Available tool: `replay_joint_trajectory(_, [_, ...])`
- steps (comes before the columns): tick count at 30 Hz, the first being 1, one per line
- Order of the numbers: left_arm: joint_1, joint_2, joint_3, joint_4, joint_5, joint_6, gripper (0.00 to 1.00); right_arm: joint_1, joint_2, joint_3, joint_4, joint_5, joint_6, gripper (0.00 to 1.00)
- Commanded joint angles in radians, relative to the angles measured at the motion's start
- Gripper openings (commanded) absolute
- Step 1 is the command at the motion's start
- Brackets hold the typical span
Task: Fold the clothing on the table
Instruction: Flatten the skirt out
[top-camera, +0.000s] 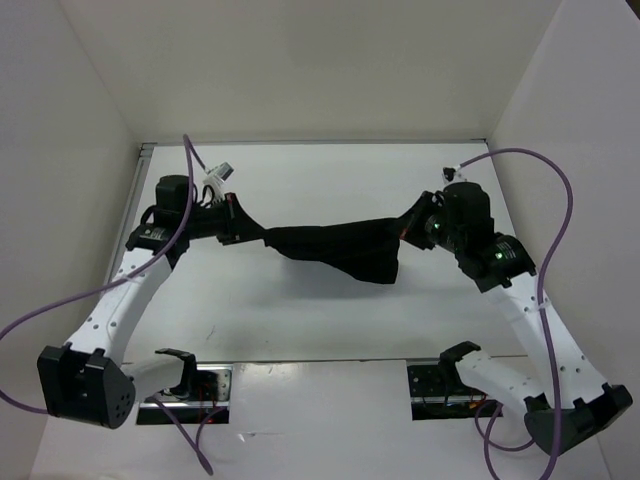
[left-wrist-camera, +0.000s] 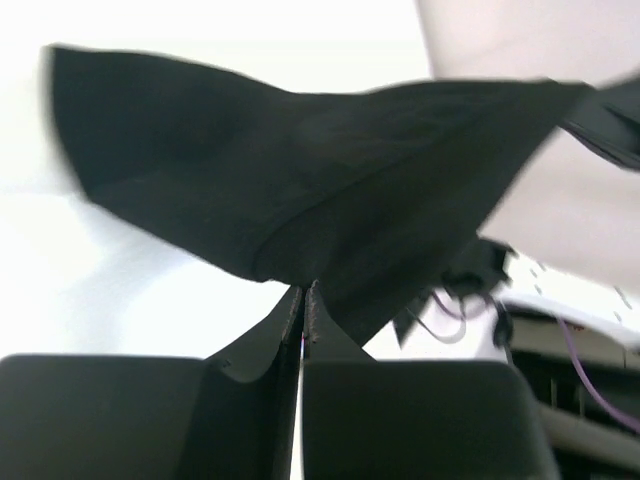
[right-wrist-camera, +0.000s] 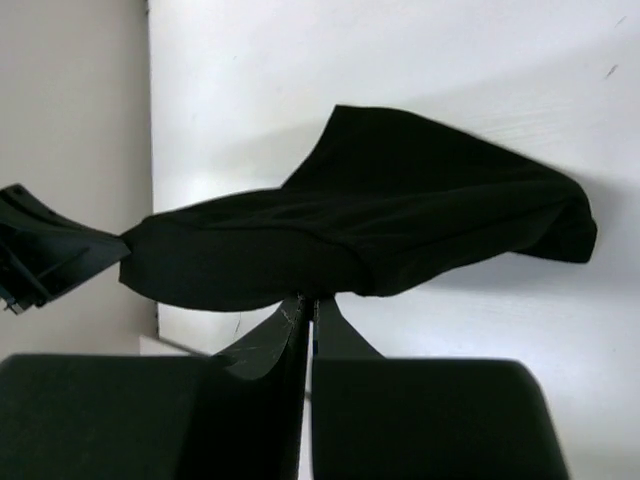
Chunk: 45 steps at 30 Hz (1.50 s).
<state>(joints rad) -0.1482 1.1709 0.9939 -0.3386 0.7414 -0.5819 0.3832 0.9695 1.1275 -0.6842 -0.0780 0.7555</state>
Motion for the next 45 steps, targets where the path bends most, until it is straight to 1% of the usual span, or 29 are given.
replay_joint_trajectory(1, [0.016, -0.095, 0.026, -0.03, 0.168, 0.056, 0.0, -0.012, -0.104, -0.006, -0.032, -0.118, -0.038, 0.0])
replay_joint_trajectory(2, [0.016, -0.111, 0.026, -0.03, 0.223, 0.036, 0.0, -0.012, -0.126, -0.027, -0.032, -0.143, -0.028, 0.0])
replay_joint_trajectory(5, [0.016, -0.184, 0.0, -0.019, 0.295, 0.013, 0.0, -0.012, -0.225, -0.055, -0.044, -0.218, 0.007, 0.0])
replay_joint_trajectory(8, [0.016, -0.269, -0.009, -0.037, 0.351, -0.021, 0.0, -0.012, -0.327, -0.078, -0.057, -0.266, 0.025, 0.0])
replay_joint_trajectory(10, [0.016, -0.333, -0.021, -0.004, 0.372, -0.062, 0.0, -0.012, -0.362, -0.087, -0.078, -0.278, 0.037, 0.0])
replay_joint_trajectory(12, [0.016, -0.384, -0.058, 0.056, 0.372, -0.14, 0.0, -0.012, -0.386, -0.1, -0.078, -0.289, 0.05, 0.0])
replay_joint_trajectory(15, [0.016, -0.373, -0.08, 0.047, 0.313, -0.156, 0.0, -0.012, -0.387, -0.141, -0.078, -0.287, 0.077, 0.0])
replay_joint_trajectory(18, [0.016, -0.292, -0.101, 0.015, 0.248, -0.131, 0.0, -0.012, -0.332, -0.184, -0.041, -0.243, 0.088, 0.0])
replay_joint_trajectory(20, [0.016, -0.237, -0.112, -0.013, 0.146, -0.095, 0.0, -0.003, -0.286, -0.212, 0.006, -0.195, 0.078, 0.0])
replay_joint_trajectory(21, [0.016, -0.162, -0.112, -0.022, 0.109, -0.081, 0.0, -0.003, -0.228, -0.212, 0.023, -0.177, 0.077, 0.0])
replay_joint_trajectory(22, [0.016, -0.118, -0.098, -0.022, 0.036, -0.058, 0.0, -0.012, -0.194, -0.221, 0.046, -0.161, 0.049, 0.0])
replay_joint_trajectory(23, [0.016, -0.067, -0.084, -0.022, 0.011, -0.046, 0.0, -0.012, -0.155, -0.221, 0.07, -0.145, 0.038, 0.0])
replay_joint_trajectory(24, [0.016, 0.04, -0.034, -0.022, -0.011, -0.045, 0.0, -0.036, -0.067, -0.21, 0.11, -0.129, 0.021, 0.0])
replay_joint_trajectory(26, [0.016, 0.143, 0.037, -0.007, -0.03, -0.035, 0.0, -0.066, 0.032, -0.135, 0.138, -0.099, -0.05, 0.0])
replay_joint_trajectory(27, [0.025, 0.236, 0.084, -0.007, -0.043, -0.026, 0.0, -0.096, 0.082, -0.099, 0.15, -0.083, -0.077, 0.0])
replay_joint_trajectory(28, [0.025, 0.277, 0.136, -0.007, -0.043, -0.026, 0.0, -0.115, 0.185, -0.006, 0.15, -0.074, -0.103, 0.0])
replay_joint_trajectory(29, [0.025, 0.314, 0.255, -0.007, -0.059, -0.013, 0.0, -0.13, 0.233, 0.047, 0.15, -0.063, -0.152, 0.0])
replay_joint_trajectory(30, [0.025, 0.381, 0.317, -0.022, -0.059, -0.013, 0.0, -0.145, 0.276, 0.102, 0.15, -0.063, -0.172, 0.0])
replay_joint_trajectory(31, [0.036, 0.413, 0.38, -0.031, -0.059, -0.013, 0.0, -0.173, 0.354, 0.215, 0.15, -0.063, -0.191, 0.0])
replay_joint_trajectory(32, [0.051, 0.443, 0.443, -0.051, -0.059, -0.004, 0.0, -0.188, 0.388, 0.271, 0.15, -0.063, -0.223, 0.0])
replay_joint_trajectory(33, [0.052, 0.499, 0.565, -0.062, -0.048, -0.004, 0.0, -0.21, 0.417, 0.381, 0.14, -0.063, -0.237, 0.0])
replay_joint_trajectory(34, [0.079, 0.524, 0.622, -0.075, -0.039, -0.004, 0.0, -0.22, 0.478, 0.432, 0.117, -0.063, -0.251, 0.0])
replay_joint_trajectory(36, [0.094, 0.582, 0.756, -0.103, -0.022, -0.004, 0.0, -0.239, 0.529, 0.556, 0.089, -0.063, -0.275, 0.0])
replay_joint_trajectory(37, [0.104, 0.595, 0.781, -0.103, -0.007, -0.004, 0.0, -0.25, 0.564, 0.58, 0.074, -0.074, -0.275, 0.0])
replay_joint_trajectory(40, [0.114, 0.607, 0.798, -0.103, 0.006, -0.004, 0.0, -0.25, 0.575, 0.574, 0.074, -0.092, -0.275, 0.0])
replay_joint_trajectory(41, [0.114, 0.583, 0.764, -0.103, 0.006, -0.004, 0.0, -0.25, 0.56, 0.548, 0.084, -0.114, -0.265, 0.0])
replay_joint_trajectory(42, [0.114, 0.569, 0.728, -0.088, 0.006, -0.004, 0.0, -0.25, 0.545, 0.472, 0.097, -0.114, -0.254, 0.0])
replay_joint_trajectory(44, [0.114, 0.521, 0.63, -0.044, 0.006, -0.004, 0.0, -0.25, 0.516, 0.384, 0.116, -0.135, -0.245, 0.0])
replay_joint_trajectory(45, [0.114, 0.506, 0.517, -0.03, 0.006, -0.004, 0.0, -0.25, 0.49, 0.283, 0.117, -0.152, -0.233, 0.0])
